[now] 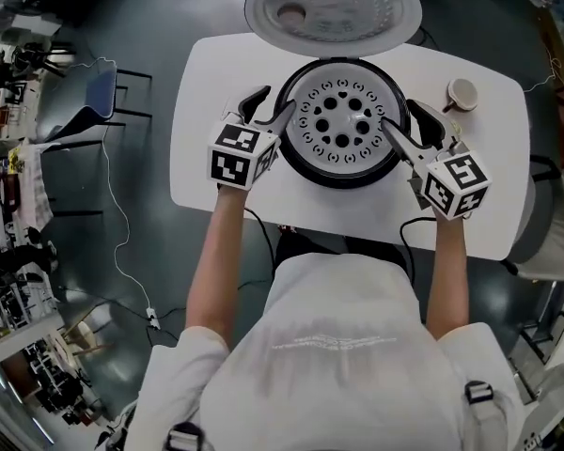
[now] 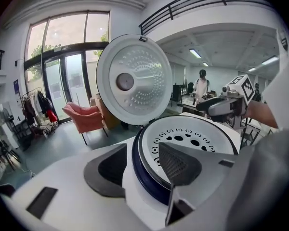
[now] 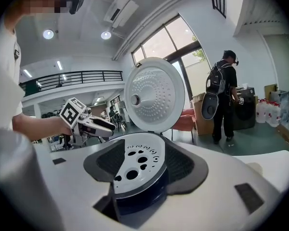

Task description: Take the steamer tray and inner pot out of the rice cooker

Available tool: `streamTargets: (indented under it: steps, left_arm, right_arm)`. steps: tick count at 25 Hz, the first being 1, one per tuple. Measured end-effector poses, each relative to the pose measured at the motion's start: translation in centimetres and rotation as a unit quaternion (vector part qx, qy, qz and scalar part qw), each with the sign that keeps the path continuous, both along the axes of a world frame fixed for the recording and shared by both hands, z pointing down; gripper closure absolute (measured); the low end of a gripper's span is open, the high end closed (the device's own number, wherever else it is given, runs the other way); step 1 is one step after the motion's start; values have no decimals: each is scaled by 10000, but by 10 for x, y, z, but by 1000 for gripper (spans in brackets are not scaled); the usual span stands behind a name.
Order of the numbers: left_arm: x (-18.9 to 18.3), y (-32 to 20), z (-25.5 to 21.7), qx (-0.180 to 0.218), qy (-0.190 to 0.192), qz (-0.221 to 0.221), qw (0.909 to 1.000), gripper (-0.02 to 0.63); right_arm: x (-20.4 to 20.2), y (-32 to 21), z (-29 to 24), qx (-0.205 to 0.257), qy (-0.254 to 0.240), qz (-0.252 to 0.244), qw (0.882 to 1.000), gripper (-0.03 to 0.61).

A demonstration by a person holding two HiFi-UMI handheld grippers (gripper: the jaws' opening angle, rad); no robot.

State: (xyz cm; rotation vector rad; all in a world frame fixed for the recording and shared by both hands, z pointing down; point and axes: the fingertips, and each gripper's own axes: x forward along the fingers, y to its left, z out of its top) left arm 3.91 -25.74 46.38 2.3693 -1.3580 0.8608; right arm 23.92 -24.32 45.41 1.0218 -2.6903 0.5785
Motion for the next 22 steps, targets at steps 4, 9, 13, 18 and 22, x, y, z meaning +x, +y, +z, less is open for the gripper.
streamTargets:
  steps: [4, 9, 13, 18, 22]
  left_arm:
    - [1, -8, 6, -189, -174, -95, 9996, 346]
    - [6, -13, 18, -445, -397, -112, 9982, 318]
    - [10, -20, 35, -602, -954, -42, 9936, 305]
    - [6, -21, 44, -750, -1663, 21, 9832, 305]
    - [11, -28, 58, -880, -1805, 99, 9796, 306]
  right_arm:
    - [-4, -12, 3, 30, -3, -174, 9998, 308]
    - [-8, -18, 14, -34, 123, -277, 9995, 308]
    - [-10, -23, 19, -142, 7, -339, 9993, 313]
    - [-16, -21, 13, -185, -73, -528, 9984, 319]
    - [-12, -30, 21, -224, -114, -584, 9980, 322]
